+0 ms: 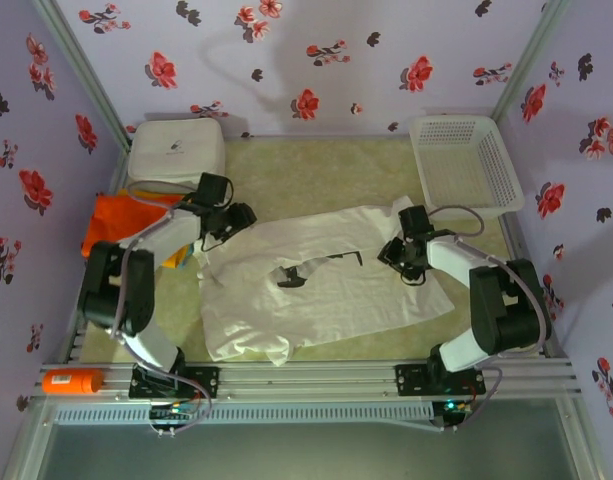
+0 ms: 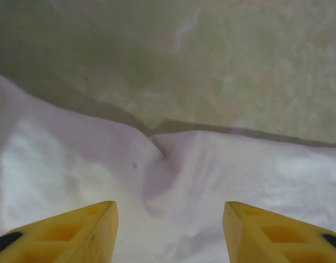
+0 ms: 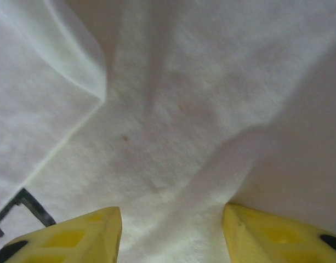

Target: Fold and stack the t-shirts

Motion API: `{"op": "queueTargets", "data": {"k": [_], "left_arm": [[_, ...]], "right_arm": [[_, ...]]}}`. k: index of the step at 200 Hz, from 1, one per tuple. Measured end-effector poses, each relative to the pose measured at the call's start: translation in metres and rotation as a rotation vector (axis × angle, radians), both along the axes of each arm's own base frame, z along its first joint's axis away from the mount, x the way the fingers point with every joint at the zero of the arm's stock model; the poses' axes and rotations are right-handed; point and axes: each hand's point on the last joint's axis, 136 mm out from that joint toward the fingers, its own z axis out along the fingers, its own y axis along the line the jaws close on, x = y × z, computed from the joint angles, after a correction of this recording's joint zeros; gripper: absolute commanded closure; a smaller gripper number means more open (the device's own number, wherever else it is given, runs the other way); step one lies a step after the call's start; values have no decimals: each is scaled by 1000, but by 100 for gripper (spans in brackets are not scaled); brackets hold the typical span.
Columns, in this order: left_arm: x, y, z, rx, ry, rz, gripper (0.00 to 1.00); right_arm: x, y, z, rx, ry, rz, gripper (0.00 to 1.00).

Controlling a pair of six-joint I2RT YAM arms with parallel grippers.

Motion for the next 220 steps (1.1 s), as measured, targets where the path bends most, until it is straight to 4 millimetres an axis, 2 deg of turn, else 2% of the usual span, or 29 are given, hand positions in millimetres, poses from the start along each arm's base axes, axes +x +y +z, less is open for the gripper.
{"op": "queueTargets", "data": {"k": [22, 48, 69, 101, 121, 139, 159, 171, 200, 220], "left_arm": [[7, -4, -27, 15, 57, -4, 50], [21, -9, -44, 23, 91, -7, 51], [44, -19, -41, 11, 66, -18, 52], [68, -32, -39, 6, 45, -51, 52], [76, -35, -36, 16, 37, -71, 52], [74, -34, -33, 23, 39, -81, 51], [69, -32, -21, 30, 31, -95, 50], [67, -30, -6, 30, 9, -103, 49], [69, -20, 47, 19, -102, -110, 49], [76, -4, 59, 23, -133, -86, 49]], "right_arm": [[2, -4, -2, 7, -4, -53, 55], [1, -12, -1, 19, -29, -123, 55], [-2, -25, 0, 14, -45, -187, 55], [-10, -41, 2, -10, -54, -244, 52], [-12, -43, 5, -23, -53, -227, 48], [-8, -42, 14, -36, -61, -171, 45], [9, -39, 39, -53, -119, -102, 42], [22, -37, 60, -63, -177, -63, 40], [56, -31, 106, -81, -312, 23, 38], [87, -25, 123, -86, -353, 65, 39]]}}
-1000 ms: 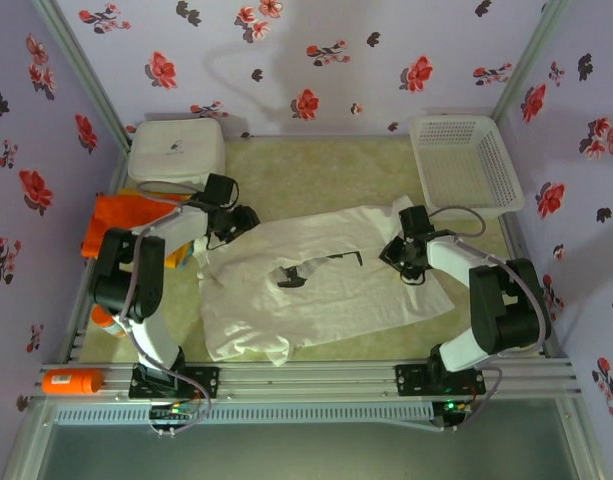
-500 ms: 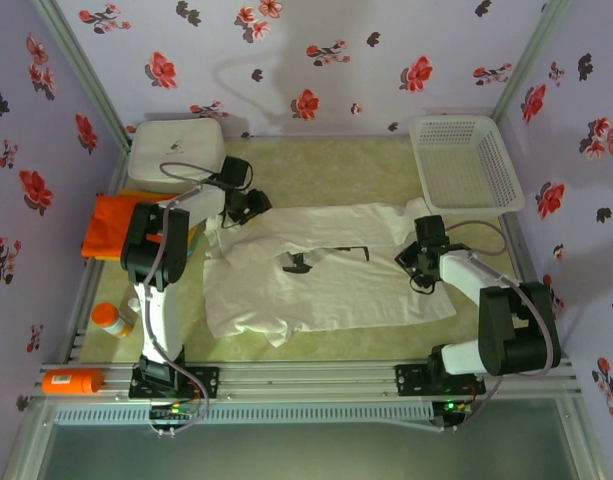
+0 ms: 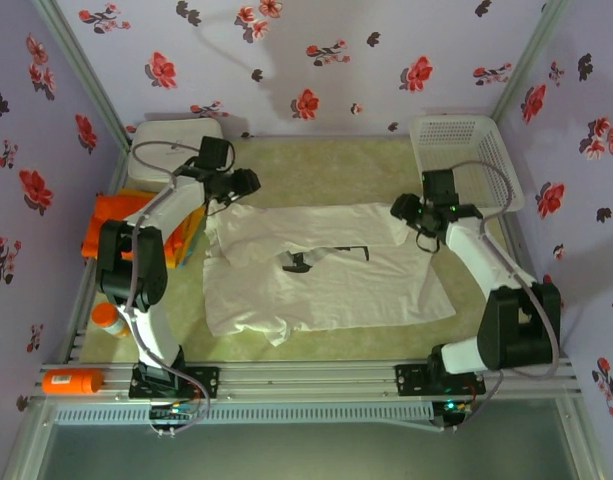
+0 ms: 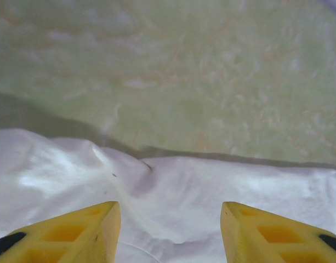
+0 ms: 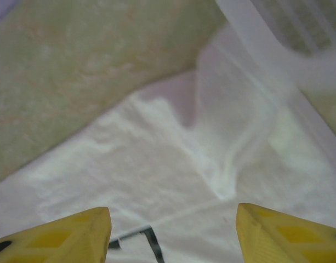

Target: Fold and stack the t-shirts

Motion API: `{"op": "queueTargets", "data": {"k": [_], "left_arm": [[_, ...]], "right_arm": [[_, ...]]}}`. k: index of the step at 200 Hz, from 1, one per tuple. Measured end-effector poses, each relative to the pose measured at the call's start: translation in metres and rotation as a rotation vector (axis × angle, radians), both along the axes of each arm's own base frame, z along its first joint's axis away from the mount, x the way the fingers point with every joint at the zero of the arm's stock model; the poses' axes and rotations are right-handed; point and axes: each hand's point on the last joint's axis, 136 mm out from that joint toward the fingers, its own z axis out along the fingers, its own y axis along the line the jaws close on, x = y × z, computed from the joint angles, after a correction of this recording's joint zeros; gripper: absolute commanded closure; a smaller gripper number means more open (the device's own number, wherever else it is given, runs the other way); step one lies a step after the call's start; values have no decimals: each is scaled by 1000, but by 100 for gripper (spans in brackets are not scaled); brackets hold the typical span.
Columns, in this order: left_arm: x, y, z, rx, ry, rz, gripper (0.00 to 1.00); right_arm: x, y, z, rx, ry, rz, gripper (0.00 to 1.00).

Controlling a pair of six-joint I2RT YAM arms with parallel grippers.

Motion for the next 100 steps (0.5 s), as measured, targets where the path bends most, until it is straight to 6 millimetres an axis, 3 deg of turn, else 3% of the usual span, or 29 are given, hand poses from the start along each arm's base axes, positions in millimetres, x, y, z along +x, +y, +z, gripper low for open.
{"op": "queueTargets", "data": {"k": [19, 56, 100], "left_arm": [[3, 18, -11, 14, 16, 25, 49], [1, 31, -48, 37, 73, 38, 50], [5, 39, -77, 58, 108, 57, 51]], "right_arm": [[29, 6, -4, -6, 7, 28, 40], [69, 12, -42, -25, 82, 44, 43], [90, 4, -90, -76, 186, -2, 54]]}}
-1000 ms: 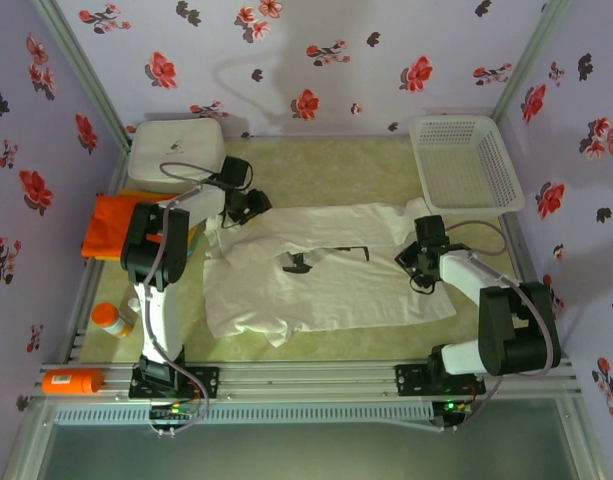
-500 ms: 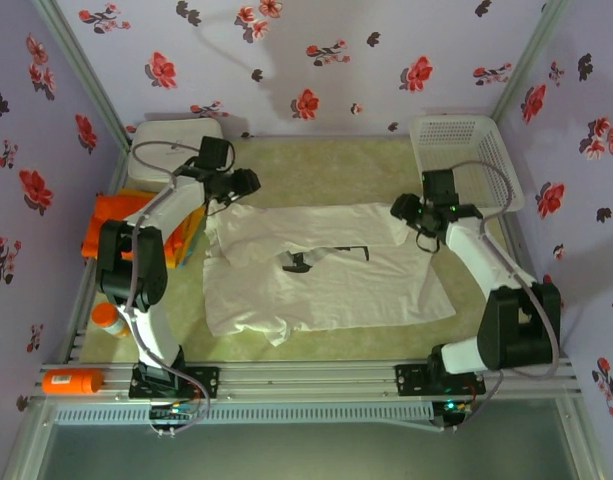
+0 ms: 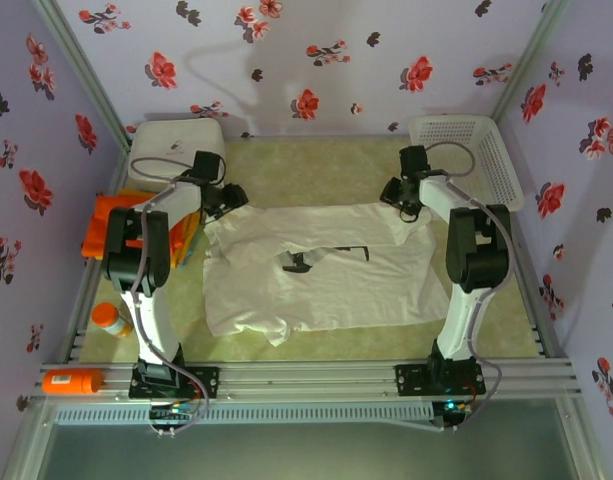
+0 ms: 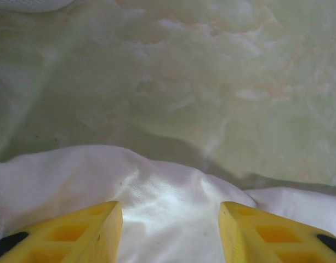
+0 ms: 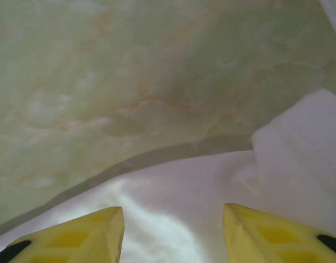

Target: Fold and stack the t-shirts

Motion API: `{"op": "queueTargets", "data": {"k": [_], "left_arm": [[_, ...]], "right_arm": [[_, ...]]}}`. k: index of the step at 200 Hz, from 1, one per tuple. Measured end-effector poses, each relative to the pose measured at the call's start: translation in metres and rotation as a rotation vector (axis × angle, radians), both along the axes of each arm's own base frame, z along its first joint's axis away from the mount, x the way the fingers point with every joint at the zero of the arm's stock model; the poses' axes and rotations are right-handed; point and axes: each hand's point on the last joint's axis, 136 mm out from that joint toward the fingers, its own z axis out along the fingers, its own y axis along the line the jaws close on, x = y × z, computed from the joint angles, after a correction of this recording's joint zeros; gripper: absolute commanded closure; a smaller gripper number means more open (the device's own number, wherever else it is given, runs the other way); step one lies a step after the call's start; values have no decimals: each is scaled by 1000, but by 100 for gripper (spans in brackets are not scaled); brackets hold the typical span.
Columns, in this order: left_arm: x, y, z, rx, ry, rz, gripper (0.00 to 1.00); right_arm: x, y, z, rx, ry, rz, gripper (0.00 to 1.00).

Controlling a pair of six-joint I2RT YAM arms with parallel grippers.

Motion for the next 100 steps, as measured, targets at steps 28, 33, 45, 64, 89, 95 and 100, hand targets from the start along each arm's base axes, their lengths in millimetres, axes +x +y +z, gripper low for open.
{"op": "queueTargets", "data": {"k": [28, 33, 45, 64, 89, 95, 100], "left_arm": [[4, 13, -11, 36, 9, 28, 51], [5, 16, -13, 43, 11, 33, 51], [7, 21, -19, 57, 18, 41, 52], [8, 29, -25, 76, 31, 51, 52], [8, 32, -25, 85, 31, 53, 52], [8, 33, -25, 88, 32, 54, 52], [8, 33, -25, 90, 34, 52, 52]], "right_arm": [[8, -16, -10, -66, 29, -48, 57], [8, -19, -11, -73, 35, -55, 57], [9, -25, -12, -90, 44, -74, 57], [9, -35, -13, -107, 53, -94, 58], [7, -39, -14, -119, 62, -103, 58], [7, -39, -14, -121, 61, -103, 58], [7, -39, -14, -122, 61, -104, 57]]}}
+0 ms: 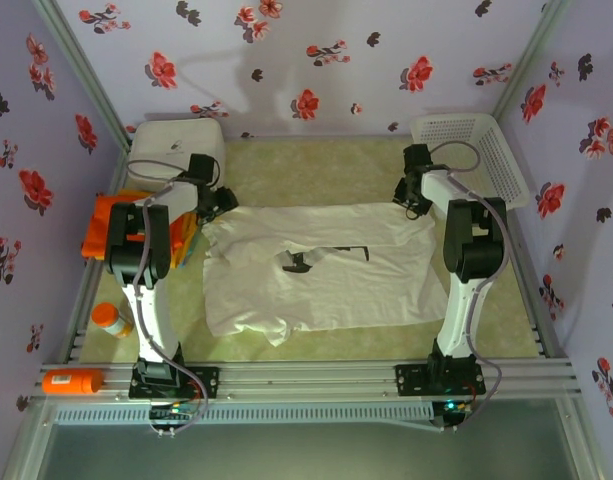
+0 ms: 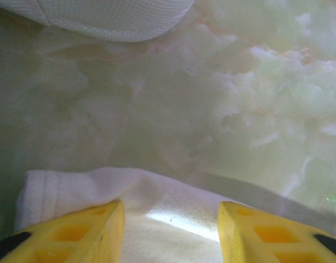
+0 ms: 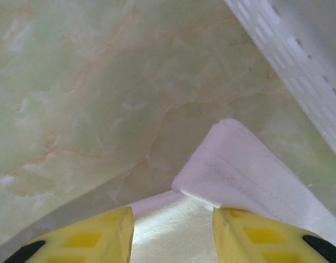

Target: Fold and stack the t-shirts

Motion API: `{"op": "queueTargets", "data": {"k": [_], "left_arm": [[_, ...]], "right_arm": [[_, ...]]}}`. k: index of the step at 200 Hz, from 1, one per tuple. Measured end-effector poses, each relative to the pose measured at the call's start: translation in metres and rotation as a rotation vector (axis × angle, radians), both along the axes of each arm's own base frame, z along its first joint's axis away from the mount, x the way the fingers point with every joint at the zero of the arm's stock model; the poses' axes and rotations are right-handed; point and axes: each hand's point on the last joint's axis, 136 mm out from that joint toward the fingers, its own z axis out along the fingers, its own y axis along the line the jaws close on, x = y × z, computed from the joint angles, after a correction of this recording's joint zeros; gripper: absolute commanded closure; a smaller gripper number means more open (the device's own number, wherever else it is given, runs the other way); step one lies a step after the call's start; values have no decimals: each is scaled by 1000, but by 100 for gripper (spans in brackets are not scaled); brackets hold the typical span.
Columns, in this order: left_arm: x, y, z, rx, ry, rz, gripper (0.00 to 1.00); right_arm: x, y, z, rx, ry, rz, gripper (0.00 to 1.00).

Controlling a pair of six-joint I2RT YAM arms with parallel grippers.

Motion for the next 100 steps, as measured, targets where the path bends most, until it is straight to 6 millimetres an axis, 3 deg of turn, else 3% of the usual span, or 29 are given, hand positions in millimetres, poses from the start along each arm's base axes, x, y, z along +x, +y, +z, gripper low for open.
{"op": "queueTargets", "data": {"k": [22, 40, 75, 100], "left_arm": [[-1, 1, 6, 4, 1, -3, 51], [-2, 0, 24, 5, -21, -10, 49], [-4, -7, 96, -11, -150, -35, 47], [-22, -14, 154, -33, -263, -55, 46]], "right_arm": [[-1, 0, 3, 1, 0, 4, 53], [-2, 4, 11, 10, -10, 21, 47], [-6, 20, 50, 30, -81, 83, 36], [-18, 38, 82, 49, -142, 135, 33]]}}
